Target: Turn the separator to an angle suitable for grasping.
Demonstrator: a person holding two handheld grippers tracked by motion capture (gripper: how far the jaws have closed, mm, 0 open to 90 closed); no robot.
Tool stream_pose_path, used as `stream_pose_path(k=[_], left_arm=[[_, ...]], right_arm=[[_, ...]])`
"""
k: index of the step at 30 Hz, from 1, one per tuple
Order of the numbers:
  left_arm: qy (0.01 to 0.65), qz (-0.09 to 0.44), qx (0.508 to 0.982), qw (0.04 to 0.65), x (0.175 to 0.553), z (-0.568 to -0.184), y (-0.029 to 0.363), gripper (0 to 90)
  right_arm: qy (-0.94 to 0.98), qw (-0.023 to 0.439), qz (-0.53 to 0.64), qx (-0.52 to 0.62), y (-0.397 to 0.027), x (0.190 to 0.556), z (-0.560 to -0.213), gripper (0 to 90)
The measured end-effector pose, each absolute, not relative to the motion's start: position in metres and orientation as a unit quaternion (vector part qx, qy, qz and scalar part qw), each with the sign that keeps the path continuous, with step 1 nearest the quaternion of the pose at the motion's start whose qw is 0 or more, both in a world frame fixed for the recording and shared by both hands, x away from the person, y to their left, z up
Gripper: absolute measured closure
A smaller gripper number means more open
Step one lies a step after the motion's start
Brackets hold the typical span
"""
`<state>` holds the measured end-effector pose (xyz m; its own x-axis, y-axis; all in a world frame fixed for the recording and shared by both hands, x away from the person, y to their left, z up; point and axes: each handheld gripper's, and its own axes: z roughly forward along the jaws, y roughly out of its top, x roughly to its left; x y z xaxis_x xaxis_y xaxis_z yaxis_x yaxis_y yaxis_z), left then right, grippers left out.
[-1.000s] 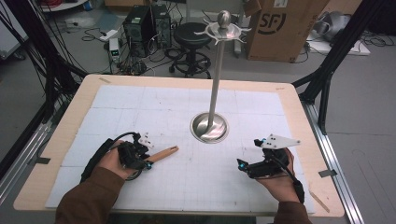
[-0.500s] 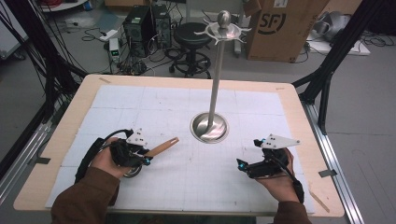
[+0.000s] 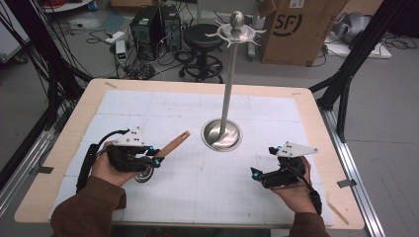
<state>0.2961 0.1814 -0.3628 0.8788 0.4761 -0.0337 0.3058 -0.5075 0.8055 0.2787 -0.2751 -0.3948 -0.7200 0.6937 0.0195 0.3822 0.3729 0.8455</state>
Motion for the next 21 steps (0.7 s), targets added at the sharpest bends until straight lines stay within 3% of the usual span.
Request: stream_pose_path(k=[21], left_arm=[[0.206,0.096,0.831,0.508,0.305,-0.345,0.19,68.9]], right_arm=[[0.809,0.169,0.452,0.334,-0.275,0.279,-0.395,0.4]])
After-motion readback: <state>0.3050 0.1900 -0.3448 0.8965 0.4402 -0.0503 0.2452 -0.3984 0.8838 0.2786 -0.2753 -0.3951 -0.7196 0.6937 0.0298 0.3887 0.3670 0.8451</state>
